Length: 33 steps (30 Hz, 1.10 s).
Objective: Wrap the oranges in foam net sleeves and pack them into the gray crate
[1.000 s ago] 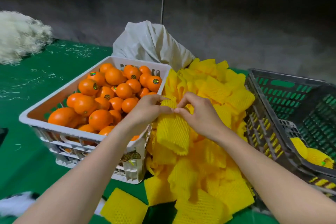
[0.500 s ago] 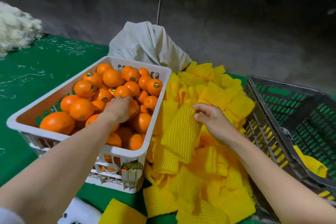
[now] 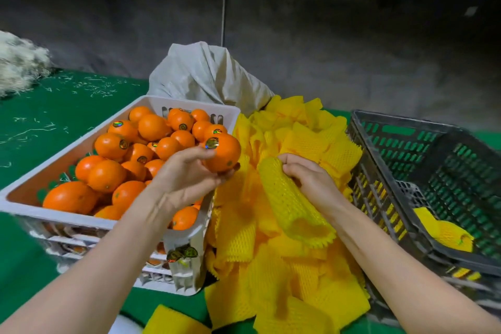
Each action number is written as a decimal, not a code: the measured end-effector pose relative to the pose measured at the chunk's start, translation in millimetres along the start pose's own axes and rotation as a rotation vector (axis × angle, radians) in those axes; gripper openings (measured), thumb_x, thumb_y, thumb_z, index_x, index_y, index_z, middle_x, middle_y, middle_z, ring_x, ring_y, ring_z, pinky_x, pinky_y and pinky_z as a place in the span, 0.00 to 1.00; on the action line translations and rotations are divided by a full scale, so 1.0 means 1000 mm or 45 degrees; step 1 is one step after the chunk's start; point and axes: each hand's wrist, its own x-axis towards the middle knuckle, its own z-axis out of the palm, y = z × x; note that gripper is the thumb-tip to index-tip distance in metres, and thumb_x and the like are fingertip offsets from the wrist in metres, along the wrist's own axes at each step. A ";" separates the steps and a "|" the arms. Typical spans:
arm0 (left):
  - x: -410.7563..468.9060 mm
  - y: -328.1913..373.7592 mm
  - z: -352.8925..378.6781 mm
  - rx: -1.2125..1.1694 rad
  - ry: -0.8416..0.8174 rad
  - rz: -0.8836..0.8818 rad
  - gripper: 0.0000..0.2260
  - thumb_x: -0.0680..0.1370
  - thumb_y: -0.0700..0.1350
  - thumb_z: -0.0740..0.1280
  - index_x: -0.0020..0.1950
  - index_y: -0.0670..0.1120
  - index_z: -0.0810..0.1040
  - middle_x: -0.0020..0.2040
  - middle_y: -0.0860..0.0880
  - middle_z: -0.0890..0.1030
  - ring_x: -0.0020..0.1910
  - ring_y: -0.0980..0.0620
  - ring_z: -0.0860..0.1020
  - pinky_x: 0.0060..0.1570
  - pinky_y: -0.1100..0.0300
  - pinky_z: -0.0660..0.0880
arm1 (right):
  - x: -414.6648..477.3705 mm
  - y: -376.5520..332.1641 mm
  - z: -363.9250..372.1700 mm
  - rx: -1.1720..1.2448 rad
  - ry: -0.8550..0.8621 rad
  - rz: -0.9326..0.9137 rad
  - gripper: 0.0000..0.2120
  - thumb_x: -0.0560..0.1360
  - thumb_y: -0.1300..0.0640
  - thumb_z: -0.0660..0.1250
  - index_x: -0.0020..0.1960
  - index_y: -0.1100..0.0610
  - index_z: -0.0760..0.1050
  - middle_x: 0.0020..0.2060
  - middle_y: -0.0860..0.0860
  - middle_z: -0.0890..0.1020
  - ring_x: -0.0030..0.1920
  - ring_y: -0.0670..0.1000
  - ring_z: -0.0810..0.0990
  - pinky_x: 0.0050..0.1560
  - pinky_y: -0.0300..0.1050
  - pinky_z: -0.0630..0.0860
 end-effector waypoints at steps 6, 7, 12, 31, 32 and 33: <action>-0.001 -0.043 0.048 0.044 0.264 -0.144 0.17 0.77 0.51 0.63 0.64 0.45 0.73 0.59 0.41 0.78 0.51 0.43 0.78 0.46 0.52 0.78 | -0.018 0.004 -0.009 0.079 -0.047 -0.009 0.14 0.77 0.70 0.52 0.41 0.59 0.73 0.26 0.47 0.77 0.27 0.40 0.74 0.30 0.30 0.70; 0.000 -0.053 0.053 0.042 0.319 -0.146 0.19 0.77 0.51 0.64 0.66 0.46 0.73 0.62 0.42 0.78 0.55 0.43 0.78 0.55 0.49 0.76 | -0.021 0.007 -0.009 0.111 -0.061 0.004 0.15 0.77 0.70 0.52 0.41 0.59 0.73 0.26 0.46 0.77 0.27 0.40 0.74 0.29 0.31 0.71; -0.002 -0.090 0.066 0.038 0.324 -0.056 0.22 0.75 0.47 0.66 0.70 0.46 0.71 0.61 0.38 0.78 0.57 0.39 0.78 0.59 0.41 0.73 | -0.038 0.032 -0.005 0.109 -0.116 0.062 0.15 0.78 0.69 0.52 0.43 0.58 0.74 0.31 0.51 0.77 0.31 0.44 0.74 0.35 0.37 0.71; -0.011 -0.140 0.072 -0.073 0.326 0.068 0.21 0.72 0.46 0.69 0.63 0.55 0.72 0.39 0.48 0.85 0.38 0.50 0.83 0.39 0.54 0.79 | -0.050 0.046 -0.036 -0.518 0.120 -0.156 0.13 0.77 0.71 0.52 0.42 0.61 0.73 0.34 0.59 0.74 0.37 0.57 0.70 0.41 0.48 0.67; -0.012 -0.142 0.072 -0.099 0.301 0.070 0.22 0.69 0.47 0.70 0.63 0.55 0.72 0.41 0.48 0.85 0.39 0.50 0.83 0.41 0.54 0.79 | -0.049 0.045 -0.038 -0.624 0.156 -0.204 0.12 0.77 0.71 0.53 0.44 0.62 0.73 0.34 0.56 0.74 0.38 0.56 0.72 0.42 0.47 0.67; -0.013 -0.144 0.073 -0.113 0.278 0.074 0.23 0.68 0.47 0.70 0.62 0.55 0.73 0.43 0.48 0.85 0.41 0.50 0.84 0.42 0.54 0.79 | -0.048 0.045 -0.040 -0.735 0.200 -0.245 0.10 0.78 0.70 0.54 0.46 0.63 0.73 0.34 0.54 0.73 0.39 0.53 0.72 0.42 0.46 0.65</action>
